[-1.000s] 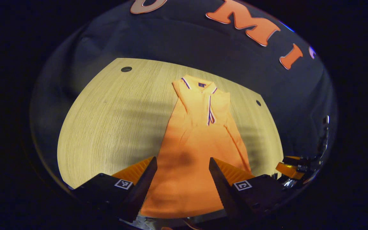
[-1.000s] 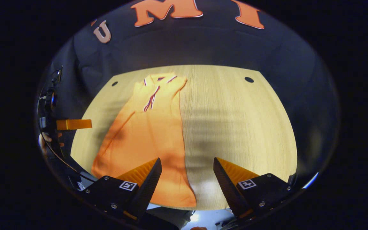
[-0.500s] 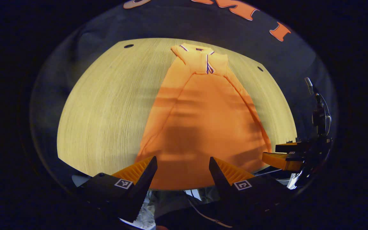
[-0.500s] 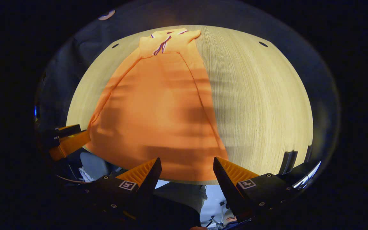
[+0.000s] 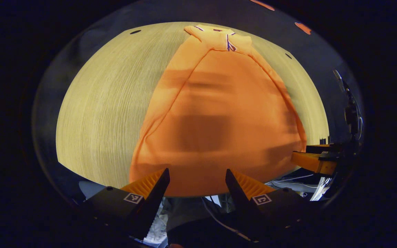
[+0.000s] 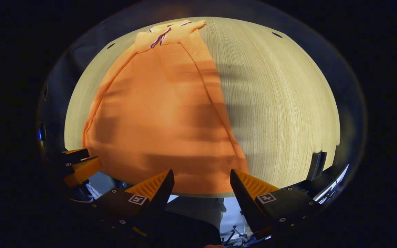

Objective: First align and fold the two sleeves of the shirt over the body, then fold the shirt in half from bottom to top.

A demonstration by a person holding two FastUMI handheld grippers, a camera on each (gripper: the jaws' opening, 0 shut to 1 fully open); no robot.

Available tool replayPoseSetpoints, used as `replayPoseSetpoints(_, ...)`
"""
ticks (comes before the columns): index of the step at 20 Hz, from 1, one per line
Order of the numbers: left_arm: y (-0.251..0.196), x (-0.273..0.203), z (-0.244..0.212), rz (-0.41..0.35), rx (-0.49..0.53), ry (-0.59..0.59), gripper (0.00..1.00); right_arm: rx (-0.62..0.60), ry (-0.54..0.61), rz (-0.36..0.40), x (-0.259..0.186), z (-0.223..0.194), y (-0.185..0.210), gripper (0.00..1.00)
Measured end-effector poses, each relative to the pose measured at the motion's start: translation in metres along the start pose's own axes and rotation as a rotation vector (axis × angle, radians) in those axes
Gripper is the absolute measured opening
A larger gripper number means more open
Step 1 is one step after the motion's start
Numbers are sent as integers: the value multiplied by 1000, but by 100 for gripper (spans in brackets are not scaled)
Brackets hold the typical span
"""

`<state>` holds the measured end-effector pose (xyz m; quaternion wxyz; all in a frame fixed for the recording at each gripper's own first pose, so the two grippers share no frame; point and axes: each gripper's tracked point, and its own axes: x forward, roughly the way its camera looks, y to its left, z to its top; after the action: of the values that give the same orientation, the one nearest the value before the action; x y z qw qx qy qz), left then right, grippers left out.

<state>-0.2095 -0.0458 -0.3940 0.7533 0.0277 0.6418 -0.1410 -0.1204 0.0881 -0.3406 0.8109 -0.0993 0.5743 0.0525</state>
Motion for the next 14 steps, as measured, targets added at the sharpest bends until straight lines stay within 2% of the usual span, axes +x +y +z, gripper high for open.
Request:
replayPoseSetpoints(4, 4, 17, 3, 40, 20, 7, 99, -15, 24, -16, 12, -7, 2, 99)
replayPoseSetpoints(5, 2, 13, 3, 48, 39, 8, 96, -29, 32, -27, 17, -10, 1, 99)
replayPoseSetpoints(6, 4, 15, 0, 68, 51, 20, 96, -45, 60, -39, 19, -17, 0, 99)
replayPoseSetpoints(7, 6, 15, -1, 95, 55, 22, 97, -46, 29, -45, 17, -9, 0, 100)
replayPoseSetpoints(9, 6, 17, 0, 142, 52, 26, 96, -31, 40, -44, 20, -11, 0, 99)
replayPoseSetpoints(14, 4, 20, 3, 151, 2, 69, 98, -23, 73, -42, 20, -9, 1, 100)
